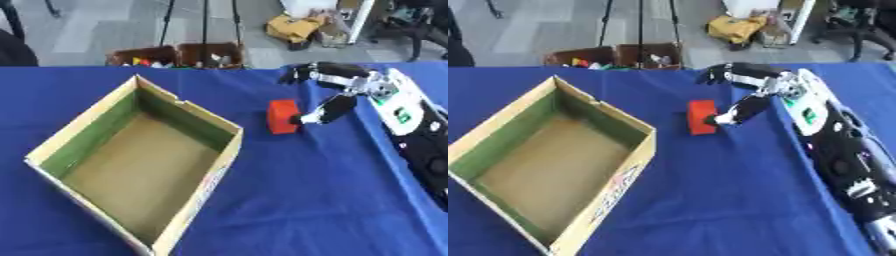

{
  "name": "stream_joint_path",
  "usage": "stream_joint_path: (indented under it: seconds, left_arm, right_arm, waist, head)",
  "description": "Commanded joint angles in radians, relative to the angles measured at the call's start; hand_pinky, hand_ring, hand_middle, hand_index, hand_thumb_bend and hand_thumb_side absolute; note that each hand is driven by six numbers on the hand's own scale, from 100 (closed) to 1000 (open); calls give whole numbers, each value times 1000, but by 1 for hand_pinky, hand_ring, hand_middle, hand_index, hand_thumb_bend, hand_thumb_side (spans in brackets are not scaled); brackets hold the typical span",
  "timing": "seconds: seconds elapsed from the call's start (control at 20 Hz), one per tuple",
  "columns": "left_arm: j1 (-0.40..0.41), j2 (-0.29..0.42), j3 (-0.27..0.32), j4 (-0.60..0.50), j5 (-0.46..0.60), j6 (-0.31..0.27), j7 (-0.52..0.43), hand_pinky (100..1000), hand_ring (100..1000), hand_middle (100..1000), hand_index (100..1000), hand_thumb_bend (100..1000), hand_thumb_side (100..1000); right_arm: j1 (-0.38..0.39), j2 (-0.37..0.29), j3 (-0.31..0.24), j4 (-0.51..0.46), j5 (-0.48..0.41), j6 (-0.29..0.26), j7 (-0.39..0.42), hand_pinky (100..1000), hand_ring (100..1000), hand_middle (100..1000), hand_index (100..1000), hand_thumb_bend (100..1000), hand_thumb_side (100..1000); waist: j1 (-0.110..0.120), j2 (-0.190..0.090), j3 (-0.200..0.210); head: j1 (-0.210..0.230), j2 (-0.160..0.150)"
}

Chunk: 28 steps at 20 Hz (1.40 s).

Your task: Pick up objects on the table and place them in the box.

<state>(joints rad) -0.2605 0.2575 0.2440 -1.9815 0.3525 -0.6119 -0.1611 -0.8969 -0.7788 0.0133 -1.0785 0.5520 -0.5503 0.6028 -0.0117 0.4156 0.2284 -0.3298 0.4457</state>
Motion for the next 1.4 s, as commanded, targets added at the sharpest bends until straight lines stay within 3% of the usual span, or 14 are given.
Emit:
stream_joint_path:
  seconds: [0.05,0.45,0.95,1.4]
  left_arm:
    - [-2,31,3,-18,4,-3,2,483,684,822,894,100,822]
    - [-2,30,3,-18,3,-3,1,483,684,822,894,100,821]
    - [-6,25,6,-18,-4,1,1,483,683,822,894,100,820]
    - [-12,21,6,-18,-6,4,0,482,684,823,894,100,820]
  right_arm:
    - [-13,-42,-4,-19,-12,-56,59,849,869,874,934,449,499]
    - [-9,-43,-1,-33,-12,-59,52,847,867,869,928,462,508]
    - [68,-51,22,-224,84,-20,-51,830,844,813,897,453,533]
    - [61,-21,40,-193,141,-6,-63,826,835,789,891,440,522]
  waist:
    - [-4,-44,-1]
    - [-3,-41,-4]
    - [-5,-35,-10]
    - [-9,-27,-1]
  head:
    - [-5,-18]
    - [-6,-20]
    - [-3,-19]
    - [11,-10]
